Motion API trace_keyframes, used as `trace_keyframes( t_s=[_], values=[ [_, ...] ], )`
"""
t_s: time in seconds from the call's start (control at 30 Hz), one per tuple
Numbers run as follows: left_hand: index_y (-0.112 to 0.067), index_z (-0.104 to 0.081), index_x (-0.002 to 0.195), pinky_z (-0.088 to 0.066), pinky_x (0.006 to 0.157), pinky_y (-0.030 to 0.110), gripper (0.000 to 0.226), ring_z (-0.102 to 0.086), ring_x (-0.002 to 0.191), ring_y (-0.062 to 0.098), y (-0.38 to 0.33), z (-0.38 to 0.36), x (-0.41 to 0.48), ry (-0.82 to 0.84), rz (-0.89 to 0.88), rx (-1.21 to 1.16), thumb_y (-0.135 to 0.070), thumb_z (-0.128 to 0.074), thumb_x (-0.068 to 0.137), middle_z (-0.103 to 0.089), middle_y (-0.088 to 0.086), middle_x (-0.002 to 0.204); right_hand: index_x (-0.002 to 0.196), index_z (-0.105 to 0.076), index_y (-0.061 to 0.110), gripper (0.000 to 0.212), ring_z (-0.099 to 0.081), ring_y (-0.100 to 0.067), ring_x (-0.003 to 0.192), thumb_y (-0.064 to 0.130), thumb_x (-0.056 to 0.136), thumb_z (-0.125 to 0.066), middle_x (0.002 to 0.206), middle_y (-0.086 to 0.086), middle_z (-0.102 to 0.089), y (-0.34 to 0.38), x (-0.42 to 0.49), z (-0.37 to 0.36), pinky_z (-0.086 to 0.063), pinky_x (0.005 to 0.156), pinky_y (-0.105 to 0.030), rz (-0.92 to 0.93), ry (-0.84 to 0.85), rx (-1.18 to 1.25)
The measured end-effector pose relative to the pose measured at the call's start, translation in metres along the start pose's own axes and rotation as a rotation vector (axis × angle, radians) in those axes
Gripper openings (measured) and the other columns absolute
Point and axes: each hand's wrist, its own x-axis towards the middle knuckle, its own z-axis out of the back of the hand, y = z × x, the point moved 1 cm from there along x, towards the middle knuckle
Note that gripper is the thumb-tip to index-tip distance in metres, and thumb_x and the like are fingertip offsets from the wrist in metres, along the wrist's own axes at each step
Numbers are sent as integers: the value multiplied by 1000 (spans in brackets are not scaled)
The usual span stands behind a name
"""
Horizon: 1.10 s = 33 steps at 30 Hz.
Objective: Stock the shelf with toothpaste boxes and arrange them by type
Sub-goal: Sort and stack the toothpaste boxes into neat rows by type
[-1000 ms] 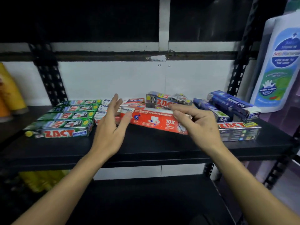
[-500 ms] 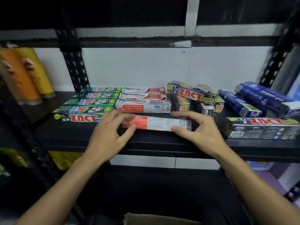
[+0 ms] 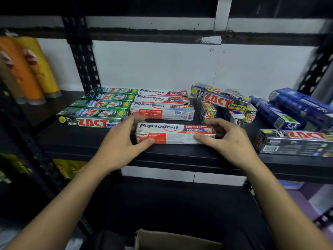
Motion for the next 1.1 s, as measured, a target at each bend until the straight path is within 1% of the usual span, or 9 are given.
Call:
trace_keyframes(
  t_s=[0.07,0.17,0.3,0.53,0.63,0.73,0.83,0.97,1.1],
  values=[
    [-34,-47,133,-49,97,27,64,-56,107,-8,0,1,3,-9,-5,-9,-46,-78,78,-59,-23,119,117,-66,31,56,-63,10,87,54,68,-81,97,21,-69,1,-1,1,-48,74,-5,-6,-2,-22],
    [-32,-48,133,-51,98,34,65,-57,110,-1,4,2,6,-10,-44,24,-51,-76,78,-60,-17,124,122,-65,29,57,-64,5,92,52,71,-80,107,17,-69,5,-3,0,-52,86,-18,20,16,-85],
    [-32,-41,139,-48,97,35,77,-53,114,4,10,13,11,-65,-141,226,-75,-59,78,-56,-15,130,129,-63,21,62,-55,3,95,47,74,-79,118,8,-68,11,-3,-7,-38,86,-10,88,-5,-277],
    [-19,-48,137,-42,100,43,65,-50,119,15,49,53,40,-345,-8,181,-62,-48,89,-60,-4,127,136,-57,17,67,-61,-18,113,46,80,-75,126,-4,-66,23,8,-28,-46,94,-25,29,-27,-371],
    [-19,-50,133,-41,101,46,62,-48,121,18,55,52,42,-313,9,239,-62,-46,88,-59,-2,128,138,-55,18,68,-58,-22,116,48,81,-74,128,-6,-63,28,17,-36,-47,96,-30,-4,-19,-390],
    [-20,-49,133,-34,104,42,61,-46,124,18,54,46,43,-222,-46,342,-60,-45,87,-58,-4,132,140,-52,23,67,-55,-22,119,49,81,-72,132,-7,-60,35,26,-41,-46,97,-30,-52,20,-391],
    [-22,-55,126,-34,101,39,58,-48,120,17,57,47,43,-231,-38,349,-59,-46,83,-59,-6,126,141,-51,24,67,-54,-23,121,46,82,-73,134,-5,-59,41,35,-45,-43,97,-28,-83,48,-386],
    [-27,-58,119,-31,99,36,57,-46,115,15,61,45,46,-167,-61,371,-61,-45,76,-58,-10,121,142,-50,25,68,-55,-20,119,40,80,-76,132,-3,-61,39,38,-52,-38,89,-19,-106,6,-326],
    [-30,-57,117,-32,98,36,57,-45,115,11,65,44,47,-157,-111,385,-69,-48,75,-55,-15,118,140,-51,27,75,-59,-14,108,44,73,-81,127,3,-65,33,38,-52,-37,86,-20,-141,-50,-255]
  ],
)
